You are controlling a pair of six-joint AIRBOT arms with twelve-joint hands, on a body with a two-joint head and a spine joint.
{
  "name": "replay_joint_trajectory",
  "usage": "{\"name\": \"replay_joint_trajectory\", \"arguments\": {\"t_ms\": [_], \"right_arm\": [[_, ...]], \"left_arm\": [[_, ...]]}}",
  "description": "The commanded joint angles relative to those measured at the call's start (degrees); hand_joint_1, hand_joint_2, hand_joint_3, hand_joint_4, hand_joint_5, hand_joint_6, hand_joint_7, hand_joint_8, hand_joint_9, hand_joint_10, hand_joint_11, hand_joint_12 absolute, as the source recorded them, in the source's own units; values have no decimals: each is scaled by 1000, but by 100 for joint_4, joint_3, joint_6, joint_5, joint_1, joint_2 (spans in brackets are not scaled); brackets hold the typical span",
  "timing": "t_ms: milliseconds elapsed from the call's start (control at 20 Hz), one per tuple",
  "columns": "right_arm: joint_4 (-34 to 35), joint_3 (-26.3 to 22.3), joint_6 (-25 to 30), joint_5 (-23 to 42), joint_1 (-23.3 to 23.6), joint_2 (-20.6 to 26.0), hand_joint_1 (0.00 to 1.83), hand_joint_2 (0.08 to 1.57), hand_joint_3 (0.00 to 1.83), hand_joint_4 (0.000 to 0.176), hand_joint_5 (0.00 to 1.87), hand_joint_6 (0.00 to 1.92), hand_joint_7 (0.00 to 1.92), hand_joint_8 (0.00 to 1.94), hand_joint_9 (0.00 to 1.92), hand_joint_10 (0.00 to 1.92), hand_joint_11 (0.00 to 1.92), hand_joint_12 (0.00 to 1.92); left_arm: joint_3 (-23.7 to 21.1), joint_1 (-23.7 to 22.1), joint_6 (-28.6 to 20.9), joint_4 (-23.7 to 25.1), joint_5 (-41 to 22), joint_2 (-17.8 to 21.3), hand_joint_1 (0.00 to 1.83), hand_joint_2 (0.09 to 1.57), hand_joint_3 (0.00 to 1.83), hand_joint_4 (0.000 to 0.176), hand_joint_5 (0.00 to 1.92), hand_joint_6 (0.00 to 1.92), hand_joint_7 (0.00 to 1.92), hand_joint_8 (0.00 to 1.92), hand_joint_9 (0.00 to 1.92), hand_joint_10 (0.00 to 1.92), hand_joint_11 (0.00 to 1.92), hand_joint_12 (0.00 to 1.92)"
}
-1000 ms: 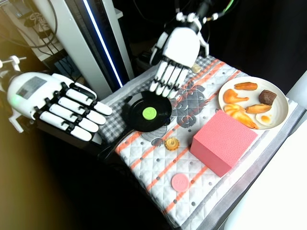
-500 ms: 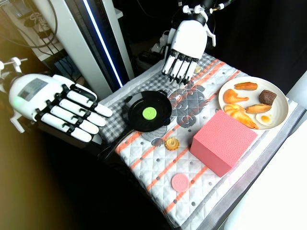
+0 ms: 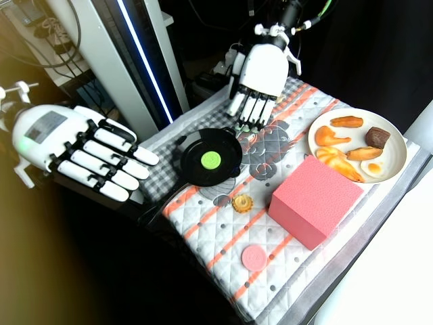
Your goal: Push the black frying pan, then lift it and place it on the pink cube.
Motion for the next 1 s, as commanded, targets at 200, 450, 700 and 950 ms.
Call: {"name": "replay_joint_trajectory", "arguments": {"t_ms": [200, 450, 700, 950], "right_arm": [[91, 39, 33, 670, 28, 8, 262, 1294, 2, 0, 0, 0, 0, 0, 0, 0, 2, 0], [92, 39, 33, 670, 28, 5, 269, 1293, 0, 5, 0, 0, 0, 0, 0, 0, 0, 0], [92, 39, 33, 673, 29, 5, 269, 1290, 1, 0, 0, 0, 0, 0, 0, 0, 10, 6], [92, 41, 33, 677, 29, 5, 260, 1305, 5, 0, 0, 0, 0, 0, 0, 0, 0, 0]], "left_arm": [[44, -44, 188, -399, -68, -100, 618, 1261, 0, 0, 427, 79, 390, 86, 201, 540, 0, 914], [86, -69, 386, -580, -141, -252, 485, 1286, 6, 17, 437, 30, 402, 10, 216, 427, 0, 766], [147, -85, 521, -704, -182, -407, 596, 1267, 0, 28, 447, 11, 380, 2, 268, 249, 0, 768], [251, -93, 684, -913, -192, -580, 568, 1259, 1, 24, 431, 4, 333, 0, 262, 232, 0, 888]]}}
